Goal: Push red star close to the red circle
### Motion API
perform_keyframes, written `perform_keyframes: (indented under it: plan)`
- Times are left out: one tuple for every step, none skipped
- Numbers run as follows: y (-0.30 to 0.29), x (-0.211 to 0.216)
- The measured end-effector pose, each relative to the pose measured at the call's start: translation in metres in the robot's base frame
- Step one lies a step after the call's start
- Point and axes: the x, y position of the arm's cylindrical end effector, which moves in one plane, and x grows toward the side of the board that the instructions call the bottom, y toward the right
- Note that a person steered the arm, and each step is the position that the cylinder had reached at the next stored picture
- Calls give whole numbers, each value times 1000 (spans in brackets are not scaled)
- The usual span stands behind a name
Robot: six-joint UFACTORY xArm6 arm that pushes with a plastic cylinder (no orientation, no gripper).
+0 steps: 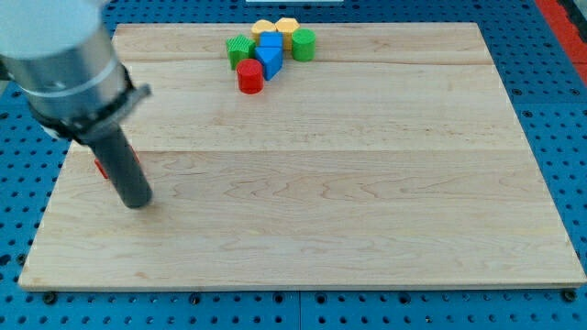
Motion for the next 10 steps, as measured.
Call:
perform_keyframes:
  plan:
    - [-10, -17]
    - [-26, 23]
    - [-23, -18]
    - [24, -94]
    - [56, -126]
    - [57, -27]
    - [-27, -33]
    - [2, -86]
    - [64, -137]
    - [66, -158]
